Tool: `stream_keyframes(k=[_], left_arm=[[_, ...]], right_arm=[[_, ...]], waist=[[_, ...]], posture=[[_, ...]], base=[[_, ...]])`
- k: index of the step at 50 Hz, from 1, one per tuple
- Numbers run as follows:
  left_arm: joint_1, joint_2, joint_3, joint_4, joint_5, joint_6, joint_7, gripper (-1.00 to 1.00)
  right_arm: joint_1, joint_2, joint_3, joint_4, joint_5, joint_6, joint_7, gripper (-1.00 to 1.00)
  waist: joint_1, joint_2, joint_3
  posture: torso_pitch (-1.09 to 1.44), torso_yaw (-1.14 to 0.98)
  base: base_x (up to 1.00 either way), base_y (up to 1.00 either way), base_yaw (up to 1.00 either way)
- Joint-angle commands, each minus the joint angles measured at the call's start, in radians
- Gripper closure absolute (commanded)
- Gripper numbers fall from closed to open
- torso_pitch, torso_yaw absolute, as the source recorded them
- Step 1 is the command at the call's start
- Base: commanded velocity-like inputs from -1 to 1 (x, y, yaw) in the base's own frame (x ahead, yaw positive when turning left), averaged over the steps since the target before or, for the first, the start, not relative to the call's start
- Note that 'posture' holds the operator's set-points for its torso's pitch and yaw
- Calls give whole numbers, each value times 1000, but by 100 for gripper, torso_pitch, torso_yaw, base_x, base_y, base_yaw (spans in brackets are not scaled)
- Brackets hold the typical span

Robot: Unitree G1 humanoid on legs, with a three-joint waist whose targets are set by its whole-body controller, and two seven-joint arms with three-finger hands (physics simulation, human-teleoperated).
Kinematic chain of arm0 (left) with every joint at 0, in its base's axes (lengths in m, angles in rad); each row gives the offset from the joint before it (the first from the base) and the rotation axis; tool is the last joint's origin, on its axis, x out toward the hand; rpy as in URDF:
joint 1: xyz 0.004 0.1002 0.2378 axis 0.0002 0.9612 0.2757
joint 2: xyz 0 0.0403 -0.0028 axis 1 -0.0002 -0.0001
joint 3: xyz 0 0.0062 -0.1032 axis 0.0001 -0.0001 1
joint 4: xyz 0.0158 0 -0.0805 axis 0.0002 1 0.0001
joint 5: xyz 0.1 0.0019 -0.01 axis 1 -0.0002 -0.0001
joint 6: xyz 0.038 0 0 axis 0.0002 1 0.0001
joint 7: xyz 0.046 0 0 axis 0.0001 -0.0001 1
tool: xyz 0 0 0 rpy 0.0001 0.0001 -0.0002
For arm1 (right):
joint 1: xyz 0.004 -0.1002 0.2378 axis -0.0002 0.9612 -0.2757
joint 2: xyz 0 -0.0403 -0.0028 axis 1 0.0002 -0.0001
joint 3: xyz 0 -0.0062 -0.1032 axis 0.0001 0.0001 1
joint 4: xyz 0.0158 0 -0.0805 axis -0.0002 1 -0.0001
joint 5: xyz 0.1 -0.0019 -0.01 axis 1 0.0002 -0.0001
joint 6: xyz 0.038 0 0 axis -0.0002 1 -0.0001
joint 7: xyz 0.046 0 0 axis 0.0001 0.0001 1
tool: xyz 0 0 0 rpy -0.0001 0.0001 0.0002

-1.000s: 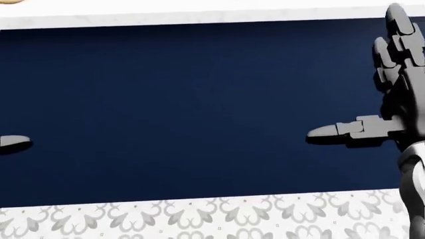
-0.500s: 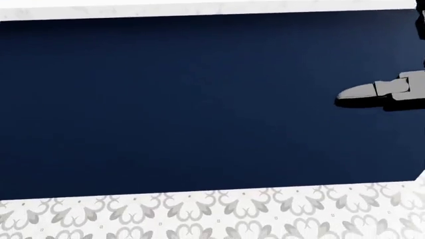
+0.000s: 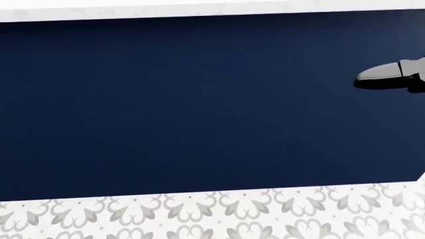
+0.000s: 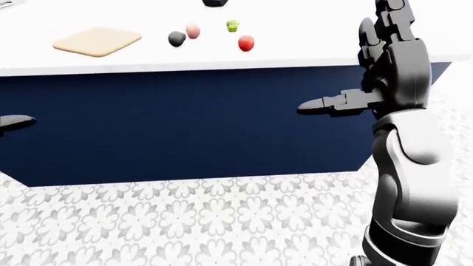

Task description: Place the avocado, onion, tomato and bell pepper on the cutting board.

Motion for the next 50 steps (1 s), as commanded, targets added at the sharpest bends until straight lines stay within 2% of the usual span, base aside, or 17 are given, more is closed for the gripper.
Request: stream_keyframes(k=[1,2,3,5,6,7,9,10,11,12,13,14,31,42,45,47,50], left_arm=[[-24,25,16,-28,-3,-23,2,-100],[-25,27,17,-27,-5,-22,3,-100],[-25,31,19,-29,-6,-20,4,-100],[-25,40,27,-40,-12,-12,8,-100],[-26,42,28,-37,-12,-14,8,-100],[-28,45,29,-31,-11,-17,8,-100],[-30,47,28,-29,-9,-18,11,-100],[-30,47,26,-27,-8,-20,11,-100],[-30,47,26,-24,-6,-24,11,-100],[-31,48,26,-20,-6,-24,11,-100],[-32,49,27,-17,-7,-25,11,-100],[-32,50,27,-15,-7,-26,12,-100],[-34,56,24,-8,-5,-27,20,-100],[-37,61,30,-14,-14,-16,23,-100],[-36,58,26,-15,-12,-18,22,-100],[-39,61,29,-14,-14,-15,24,-100],[-38,63,31,-12,-15,-16,25,-100]], right_arm=[[-27,-20,-15,-30,5,-24,-5,-100],[-27,-21,-16,-31,6,-23,-6,-100],[-26,-22,-16,-32,7,-23,-6,-100],[-28,-25,-17,-33,9,-22,-8,-100],[-29,-26,-18,-34,11,-21,-9,-100],[-26,-26,-19,-38,11,-21,-8,-100],[-28,-30,-20,-38,14,-19,-7,-100],[-30,-32,-21,-32,14,-22,-6,-100],[-29,-32,-20,-26,11,-28,-6,-100],[-28,-32,-20,-25,12,-29,-5,-100],[-27,-33,-20,-25,11,-29,-5,-100],[-27,-34,-20,-25,10,-30,-5,-100],[-37,-49,-25,-30,11,-27,0,-100],[-34,-51,-31,-42,17,-20,0,-100],[-31,-52,-32,-49,20,-17,-1,-100],[-36,-55,-33,-52,23,-12,-1,-100],[-40,-60,-35,-54,26,-9,-1,-100]], waist=[[-1,2,-19],[-2,6,-37],[-1,3,-11],[-2,3,-16],[-3,6,-34],[-2,3,-10],[-3,2,-15],[-3,6,-33],[-3,4,-9],[-4,7,-29],[-3,5,-9],[-4,8,-29],[-7,17,-13],[-4,-4,-21],[-10,-14,-10],[-12,-2,-12],[-17,44,0]], posture=[[0,0],[0,0],[0,0],[0,0],[0,0],[0,0],[0,0],[0,0],[0,0],[0,0],[0,0],[0,0],[0,0],[0,0],[0,0],[0,0],[0,0]], base=[[4,0,0],[5,0,0],[5,0,0],[5,0,0],[5,0,0],[4,0,0],[5,0,0],[5,0,0],[5,0,0],[5,0,0],[5,0,0],[5,0,0],[9,0,0],[13,0,0],[13,0,0],[12,0,0],[13,5,0]])
